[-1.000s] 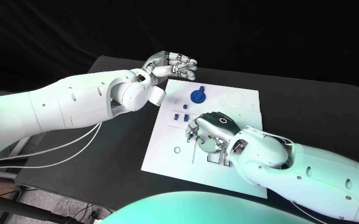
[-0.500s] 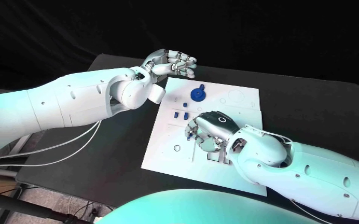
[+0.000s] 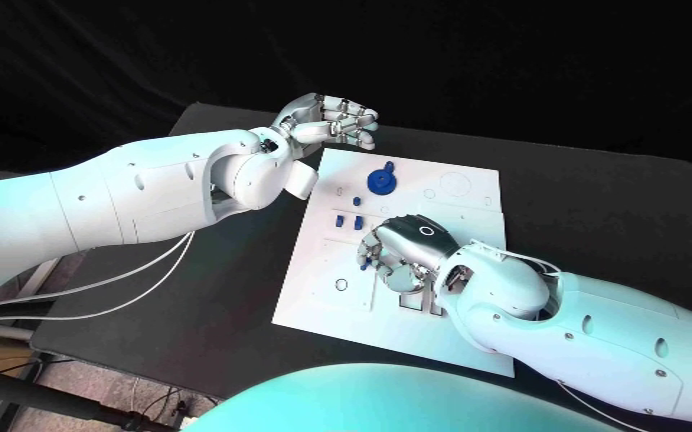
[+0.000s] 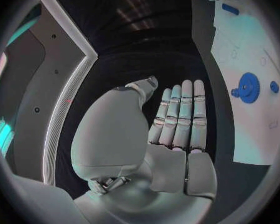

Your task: Assemble the parts on the task board

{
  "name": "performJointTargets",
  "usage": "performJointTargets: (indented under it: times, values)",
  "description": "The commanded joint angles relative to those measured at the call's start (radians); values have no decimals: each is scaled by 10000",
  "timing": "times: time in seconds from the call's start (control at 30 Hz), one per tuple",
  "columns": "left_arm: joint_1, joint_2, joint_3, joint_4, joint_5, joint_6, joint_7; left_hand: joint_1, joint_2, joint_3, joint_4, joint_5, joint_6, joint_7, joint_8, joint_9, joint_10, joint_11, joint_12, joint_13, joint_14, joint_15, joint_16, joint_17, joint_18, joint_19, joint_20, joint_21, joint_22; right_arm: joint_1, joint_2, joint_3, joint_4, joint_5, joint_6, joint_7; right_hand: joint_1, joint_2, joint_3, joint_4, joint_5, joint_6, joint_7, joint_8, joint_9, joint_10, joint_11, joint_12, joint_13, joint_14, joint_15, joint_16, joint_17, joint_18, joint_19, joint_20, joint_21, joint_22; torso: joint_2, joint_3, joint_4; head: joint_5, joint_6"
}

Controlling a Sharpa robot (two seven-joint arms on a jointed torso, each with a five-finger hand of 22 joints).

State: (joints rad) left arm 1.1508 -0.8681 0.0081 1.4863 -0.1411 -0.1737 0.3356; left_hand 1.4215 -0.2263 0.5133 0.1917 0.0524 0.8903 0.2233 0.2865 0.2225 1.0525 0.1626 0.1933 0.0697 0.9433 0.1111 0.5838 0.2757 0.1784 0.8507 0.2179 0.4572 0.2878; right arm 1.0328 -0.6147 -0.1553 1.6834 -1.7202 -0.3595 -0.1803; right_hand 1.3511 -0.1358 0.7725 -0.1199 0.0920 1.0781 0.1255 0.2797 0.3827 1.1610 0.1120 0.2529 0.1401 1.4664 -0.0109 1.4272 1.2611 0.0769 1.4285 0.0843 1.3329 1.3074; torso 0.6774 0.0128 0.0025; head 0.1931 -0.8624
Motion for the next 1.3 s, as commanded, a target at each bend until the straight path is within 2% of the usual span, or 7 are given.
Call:
performJointTargets:
  times: [0.03,0.67,1.03,1.07,1.13,1.2,1.3]
  values:
    - [13,2,8,27,67,129,49,79,-25,-59,-24,-10,-69,4,-45,-15,-40,3,-31,13,-46,9,-42,10,12,43,51,-70,-19,-21,25,-12,-49,-150,317,-30,-77,12,48,13,48,46,40,31,9,631,-530,11,8,435,-77,6,-7,-147,17,-2,-51,1239,3,2,1,0,-25]
    - [13,4,8,19,67,113,42,81,-26,-62,-25,-9,-73,5,-48,-16,-46,5,-31,13,-52,11,-46,11,11,40,53,-78,-24,-72,176,-66,-100,-93,569,84,-176,-25,2,-26,-4,21,59,18,16,619,-517,-31,9,425,-64,-14,-50,-138,-11,9,-85,1232,-3,4,-2,-40,-75]
    - [13,4,8,-6,67,116,28,90,-22,-64,-28,-10,-80,9,-52,-19,-59,8,-32,13,-67,15,-57,14,11,36,58,-100,-36,-85,96,-78,-82,-64,507,84,-316,-88,-155,-83,-19,-57,100,-13,26,549,-493,-109,10,410,-42,-45,-117,-123,-55,29,-149,1213,-6,8,-2,-25,-86]
    - [13,2,8,-11,67,115,24,90,-22,-64,-28,-10,-80,9,-52,-19,-59,8,-32,13,-67,15,-57,14,11,36,58,-100,-36,-86,90,-78,-90,-46,457,89,-354,-77,-210,-94,-15,-173,151,-72,11,429,-453,-187,-9,409,-10,-45,-119,-117,-77,48,-182,1201,-6,8,-2,-25,-86]
    - [13,0,8,-17,67,116,17,90,-22,-64,-28,-10,-80,9,-52,-19,-59,8,-32,13,-67,15,-57,14,11,36,58,-100,-36,-86,77,-79,-104,-4,336,103,-403,-55,-283,-151,42,-623,348,-319,-73,-74,-249,-506,-129,369,146,-110,-253,-68,-230,154,-435,1079,-7,8,-6,-24,-74]
    - [13,-1,8,-21,67,117,11,100,-19,-65,-32,-11,-86,12,-56,-20,-69,11,-31,14,-74,18,-63,18,12,35,62,-116,-46,-86,65,-79,-110,22,233,124,-474,-139,-314,-218,72,-1098,536,-598,-176,-543,-54,-768,-284,276,305,-261,-536,28,-486,286,-865,857,-10,7,-6,-32,-64]
    - [13,-2,8,-26,67,121,-1,100,-19,-65,-32,-11,-86,12,-56,-20,-69,11,-31,14,-74,18,-63,18,12,35,62,-116,-46,-85,32,-79,-102,50,-5,139,-556,-282,-333,-296,79,-1649,528,-926,-298,-1096,50,-987,-488,129,401,-500,-939,190,-877,407,-1535,501,-10,8,-2,-45,-51]
